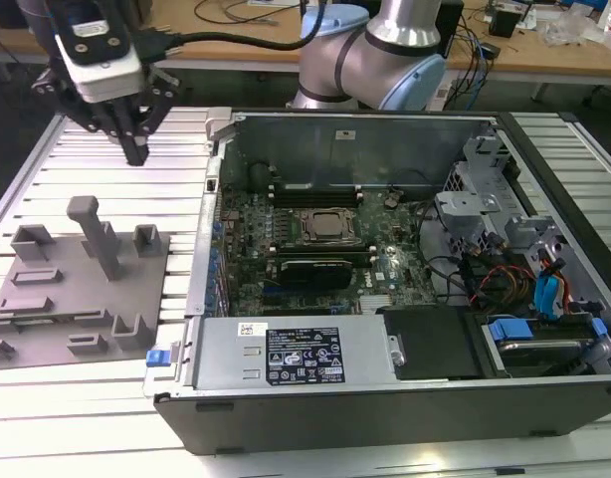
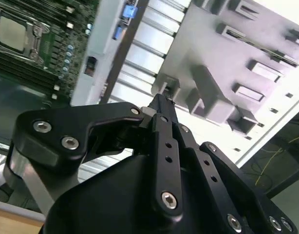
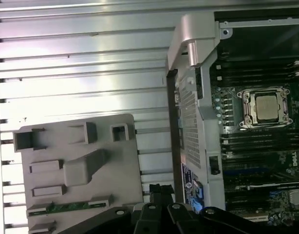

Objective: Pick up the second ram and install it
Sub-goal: 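Reach for the second ram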

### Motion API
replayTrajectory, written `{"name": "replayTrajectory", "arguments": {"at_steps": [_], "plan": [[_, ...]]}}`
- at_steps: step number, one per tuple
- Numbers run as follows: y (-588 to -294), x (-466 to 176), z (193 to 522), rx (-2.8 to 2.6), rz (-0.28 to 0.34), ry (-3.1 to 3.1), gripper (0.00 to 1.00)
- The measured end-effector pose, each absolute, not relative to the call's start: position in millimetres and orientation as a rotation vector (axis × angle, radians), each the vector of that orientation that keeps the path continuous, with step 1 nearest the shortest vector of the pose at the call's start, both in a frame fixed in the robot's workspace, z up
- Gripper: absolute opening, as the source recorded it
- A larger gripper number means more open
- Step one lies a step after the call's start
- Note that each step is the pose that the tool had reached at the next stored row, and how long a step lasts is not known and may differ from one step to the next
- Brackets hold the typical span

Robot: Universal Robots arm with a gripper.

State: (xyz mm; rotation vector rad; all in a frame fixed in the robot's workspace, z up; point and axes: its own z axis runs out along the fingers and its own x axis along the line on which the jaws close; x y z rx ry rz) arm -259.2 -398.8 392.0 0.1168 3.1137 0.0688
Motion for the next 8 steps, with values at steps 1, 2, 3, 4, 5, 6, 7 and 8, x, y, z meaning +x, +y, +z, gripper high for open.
{"name": "replayTrajectory", "arguments": {"at_steps": [1, 2, 3, 4, 5, 6, 7, 8], "plan": [[-398.8, -264.0, 391.9, 0.117, 0.069, 3.114, 0.11], [-398.9, -268.7, 391.8, 0.116, 0.069, 3.114, 0.11], [-398.9, -273.8, 391.8, 0.116, 0.069, 3.114, 0.11], [-398.8, -278.8, 391.7, 0.117, 0.069, 3.114, 0.11], [-399.1, -287.6, 391.5, 0.117, 0.069, 3.114, 0.11], [-399.8, -293.0, 391.4, 0.116, 0.069, 3.114, 0.11], [-400.9, -300.9, 391.2, 0.117, 0.07, 3.114, 0.11], [-401.8, -307.7, 391.0, 0.117, 0.07, 3.114, 0.11]]}}
